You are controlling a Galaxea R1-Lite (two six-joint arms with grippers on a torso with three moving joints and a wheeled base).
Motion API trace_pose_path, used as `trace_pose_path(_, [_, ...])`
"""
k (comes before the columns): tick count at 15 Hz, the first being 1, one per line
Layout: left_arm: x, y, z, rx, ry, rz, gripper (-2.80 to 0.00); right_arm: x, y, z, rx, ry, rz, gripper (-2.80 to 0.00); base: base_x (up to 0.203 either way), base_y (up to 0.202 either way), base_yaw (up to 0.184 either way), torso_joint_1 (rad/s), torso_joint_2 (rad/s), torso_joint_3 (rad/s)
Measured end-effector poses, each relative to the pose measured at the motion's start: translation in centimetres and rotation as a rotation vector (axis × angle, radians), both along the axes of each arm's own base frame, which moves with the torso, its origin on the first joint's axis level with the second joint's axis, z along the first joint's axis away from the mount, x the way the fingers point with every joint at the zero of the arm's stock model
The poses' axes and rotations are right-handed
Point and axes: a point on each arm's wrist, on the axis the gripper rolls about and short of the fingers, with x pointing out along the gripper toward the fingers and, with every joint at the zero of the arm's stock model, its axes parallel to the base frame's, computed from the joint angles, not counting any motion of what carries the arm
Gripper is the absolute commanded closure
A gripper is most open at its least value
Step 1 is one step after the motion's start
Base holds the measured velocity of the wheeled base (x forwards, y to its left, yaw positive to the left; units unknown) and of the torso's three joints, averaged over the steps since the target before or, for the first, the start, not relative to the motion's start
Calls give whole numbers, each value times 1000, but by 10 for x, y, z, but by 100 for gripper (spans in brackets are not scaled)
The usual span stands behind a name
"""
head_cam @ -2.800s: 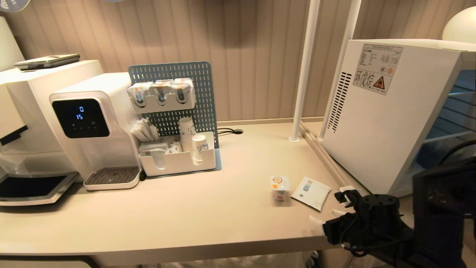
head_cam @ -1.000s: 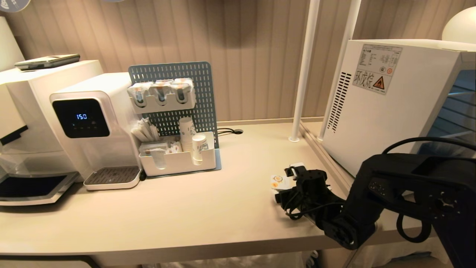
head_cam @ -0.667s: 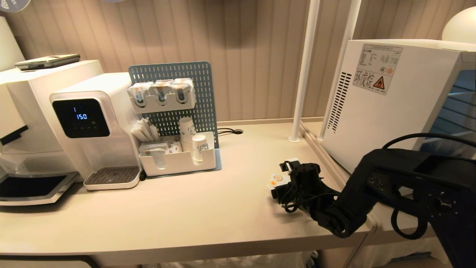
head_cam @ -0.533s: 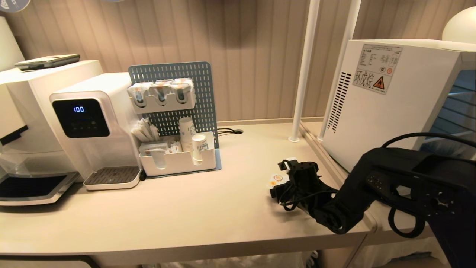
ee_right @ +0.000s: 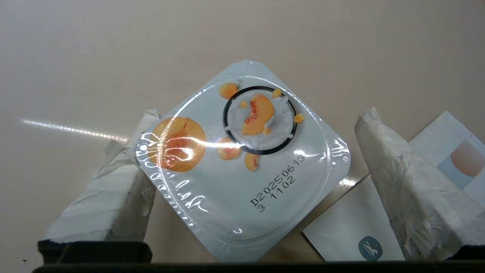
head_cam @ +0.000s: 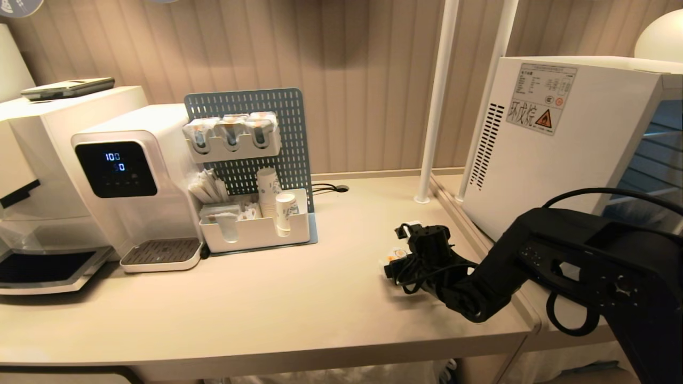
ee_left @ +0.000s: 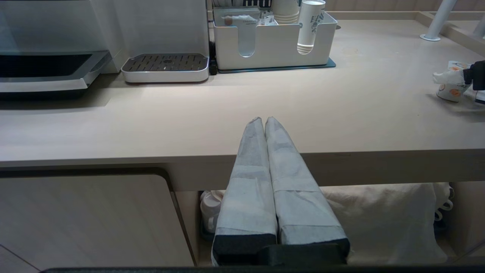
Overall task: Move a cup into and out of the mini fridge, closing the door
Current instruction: Put the yoghurt in the freezer
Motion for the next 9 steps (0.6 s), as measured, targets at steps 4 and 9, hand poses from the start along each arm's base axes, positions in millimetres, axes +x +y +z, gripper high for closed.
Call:
trace_pose_path(4, [0, 0, 0, 0, 0, 0, 0, -1, 0, 2, 13, 12, -4, 0, 0, 0, 0, 0, 0, 0])
trace_pose_path(9, [0, 0, 0, -1, 0, 0, 0, -10, -5, 11, 47, 23, -25, 0, 0, 0, 0, 0, 0, 0])
